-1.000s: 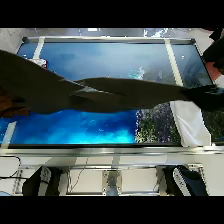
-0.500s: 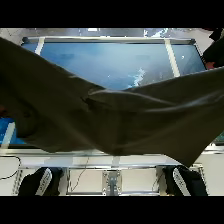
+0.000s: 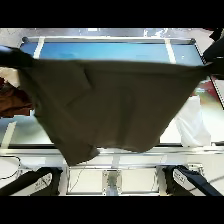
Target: Fold the shirts.
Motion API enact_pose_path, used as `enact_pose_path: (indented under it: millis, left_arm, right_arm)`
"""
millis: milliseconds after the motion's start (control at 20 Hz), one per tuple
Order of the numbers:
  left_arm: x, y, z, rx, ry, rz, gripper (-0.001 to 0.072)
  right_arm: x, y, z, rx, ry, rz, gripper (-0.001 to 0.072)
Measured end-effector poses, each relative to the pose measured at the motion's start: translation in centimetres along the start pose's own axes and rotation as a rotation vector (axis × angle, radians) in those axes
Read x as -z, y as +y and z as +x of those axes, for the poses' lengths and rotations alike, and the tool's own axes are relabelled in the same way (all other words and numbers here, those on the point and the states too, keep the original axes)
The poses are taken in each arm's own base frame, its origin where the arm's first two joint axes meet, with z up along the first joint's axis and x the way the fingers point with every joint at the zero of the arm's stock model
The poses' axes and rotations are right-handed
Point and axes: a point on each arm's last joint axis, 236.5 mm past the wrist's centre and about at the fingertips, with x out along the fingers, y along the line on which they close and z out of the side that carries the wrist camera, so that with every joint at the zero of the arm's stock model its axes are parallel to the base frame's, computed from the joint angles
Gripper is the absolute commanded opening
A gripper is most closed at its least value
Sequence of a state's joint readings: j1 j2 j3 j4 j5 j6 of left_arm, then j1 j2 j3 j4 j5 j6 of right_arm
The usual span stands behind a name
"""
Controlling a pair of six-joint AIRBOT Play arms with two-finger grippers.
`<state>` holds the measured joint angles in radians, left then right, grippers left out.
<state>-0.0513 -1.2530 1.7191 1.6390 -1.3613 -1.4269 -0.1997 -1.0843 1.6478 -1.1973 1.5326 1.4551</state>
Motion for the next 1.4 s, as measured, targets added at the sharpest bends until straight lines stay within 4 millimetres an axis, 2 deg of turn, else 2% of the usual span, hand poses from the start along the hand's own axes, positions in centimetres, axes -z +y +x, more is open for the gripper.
enact_pose_path:
  millis: [150, 250, 350, 450, 600, 750, 950, 1200, 1400]
  left_arm:
    - [2.6, -0.1, 10.3, -0.008, 0.18, 0.014, 0.0013]
    - [4.0, 0.0, 15.9, -0.015, 0.239, -0.002, 0.0013]
    - [4.6, 0.1, 19.5, -0.022, 0.246, -0.016, 0.0013]
    - [4.2, 0.3, 21.5, -0.031, 0.217, -0.02, 0.0013]
    - [4.0, 0.7, 22.8, -0.044, 0.195, -0.02, 0.0013]
    - [5.8, 0.5, 23.2, -0.042, 0.256, -0.019, 0.0013]
    - [9.9, 0.0, 23.5, -0.028, 0.389, -0.004, 0.0013]
    - [13.9, -0.6, 22.5, -0.01, 0.521, 0.013, 0.0013]
    - [16.8, -1.0, 21.9, 0.006, 0.62, 0.027, 0.0013]
  right_arm:
    - [2.0, -1.4, 10.7, -0.051, 0.152, 0.069, 0.0006]
    - [2.7, -2.0, 17.1, -0.062, 0.186, 0.101, 0.0005]
    - [2.8, -2.5, 21.9, -0.058, 0.18, 0.131, 0.0006]
    - [2.1, -3.1, 25.2, -0.044, 0.142, 0.158, 0.0006]
    - [1.0, -3.8, 27.2, -0.029, 0.09, 0.178, 0.0006]
    - [1.3, -4.0, 27.9, -0.018, 0.102, 0.172, 0.0006]
    - [3.3, -3.8, 28.2, 0.005, 0.179, 0.127, 0.0006]
    - [5.7, -3.0, 28.5, 0.018, 0.271, 0.079, 0.0006]
    - [9.2, -3.2, 29.3, 0.031, 0.362, 0.072, 0.0006]
